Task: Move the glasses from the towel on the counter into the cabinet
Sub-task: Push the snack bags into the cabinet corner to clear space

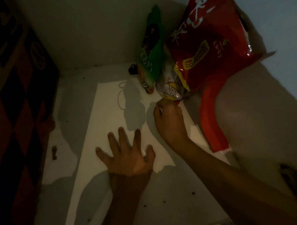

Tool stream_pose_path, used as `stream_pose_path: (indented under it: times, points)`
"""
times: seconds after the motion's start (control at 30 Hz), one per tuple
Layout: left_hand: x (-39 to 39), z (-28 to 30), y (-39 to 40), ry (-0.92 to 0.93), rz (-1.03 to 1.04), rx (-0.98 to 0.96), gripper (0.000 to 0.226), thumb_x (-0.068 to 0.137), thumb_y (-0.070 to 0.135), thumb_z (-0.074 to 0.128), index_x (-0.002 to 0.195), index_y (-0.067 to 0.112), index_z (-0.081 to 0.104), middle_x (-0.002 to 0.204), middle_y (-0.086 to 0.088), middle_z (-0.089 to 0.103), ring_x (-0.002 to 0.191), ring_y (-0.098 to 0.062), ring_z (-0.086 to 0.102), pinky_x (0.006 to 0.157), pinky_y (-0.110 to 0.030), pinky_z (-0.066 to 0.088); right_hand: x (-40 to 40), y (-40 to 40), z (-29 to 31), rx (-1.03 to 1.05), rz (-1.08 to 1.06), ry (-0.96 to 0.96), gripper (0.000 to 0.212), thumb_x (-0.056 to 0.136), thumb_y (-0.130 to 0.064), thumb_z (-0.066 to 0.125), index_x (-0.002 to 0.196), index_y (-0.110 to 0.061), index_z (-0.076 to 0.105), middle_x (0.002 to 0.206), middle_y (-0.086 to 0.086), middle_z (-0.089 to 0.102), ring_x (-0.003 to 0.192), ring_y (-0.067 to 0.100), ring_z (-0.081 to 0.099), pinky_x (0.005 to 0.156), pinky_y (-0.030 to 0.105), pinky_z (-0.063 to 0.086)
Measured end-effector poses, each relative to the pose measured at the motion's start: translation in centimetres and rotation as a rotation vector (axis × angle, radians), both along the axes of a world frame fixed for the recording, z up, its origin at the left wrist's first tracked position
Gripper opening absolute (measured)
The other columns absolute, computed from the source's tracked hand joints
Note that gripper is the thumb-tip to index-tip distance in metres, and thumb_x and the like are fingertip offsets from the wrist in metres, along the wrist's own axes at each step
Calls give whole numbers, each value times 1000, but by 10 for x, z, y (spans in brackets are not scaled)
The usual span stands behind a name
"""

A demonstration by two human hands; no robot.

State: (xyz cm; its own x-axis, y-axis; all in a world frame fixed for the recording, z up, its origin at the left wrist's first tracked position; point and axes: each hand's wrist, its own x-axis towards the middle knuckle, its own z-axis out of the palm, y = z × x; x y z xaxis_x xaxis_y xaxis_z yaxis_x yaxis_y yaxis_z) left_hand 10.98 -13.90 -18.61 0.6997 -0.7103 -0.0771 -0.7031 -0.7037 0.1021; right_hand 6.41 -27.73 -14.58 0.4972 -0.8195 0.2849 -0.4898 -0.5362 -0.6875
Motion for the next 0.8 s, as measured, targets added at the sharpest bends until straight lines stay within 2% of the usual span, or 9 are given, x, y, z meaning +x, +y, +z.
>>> stream_pose_path:
  times: [0.07,0.2,0.3,0.47,0.57,0.63,0.73,0.8]
  points:
    - [0,3,2,17,-26,20,70,91,69,5,154,38,-3,164,-9,-8,148,-37,-11,111,-69,-6,-16,10,3,-28,45,57,14,96,-4,52,98,3,65,97,18,64,85,28,60,73,37,47]
    - [-3,10,11,9,-80,2,71,92,68,8,155,34,3,164,-12,-1,148,-40,-6,112,-69,-2,-53,23,14,-32,161,289,26,95,-10,55,117,1,61,119,20,62,106,36,60,90,44,48]
    - [-3,17,20,19,-138,67,74,92,69,9,156,32,3,164,-12,1,149,-40,-3,114,-67,1,-77,26,27,-10,233,490,40,95,-22,56,132,-5,55,135,16,56,120,34,54,98,45,45]
    - [-16,41,45,123,-230,175,74,95,65,26,157,29,9,164,-10,4,149,-38,2,117,-60,9,-112,41,59,-20,292,705,48,95,-32,55,139,-13,46,140,11,47,127,34,47,98,49,45]
    - [-31,59,61,248,-257,240,75,95,62,37,156,26,12,164,-7,4,148,-35,5,117,-55,14,-128,58,82,-84,300,801,49,96,-35,54,138,-13,46,139,11,46,125,35,47,96,49,46]
    - [-41,74,73,400,-230,238,74,94,58,47,154,22,23,161,-7,18,144,-32,21,115,-45,25,-139,69,101,-73,313,807,51,95,-36,55,138,-13,45,139,12,46,124,36,48,96,49,46]
    - [-43,102,89,614,-196,256,61,92,49,59,141,16,48,149,-7,42,130,-24,44,100,-27,36,-153,83,134,-20,337,787,55,93,-37,57,141,-14,43,139,12,46,123,37,50,98,49,46]
    - [-43,132,99,639,-182,247,58,91,43,63,140,16,48,146,-6,44,127,-22,48,98,-25,38,-166,92,163,1,332,771,54,93,-39,58,139,-14,45,136,11,48,121,35,52,95,47,47]
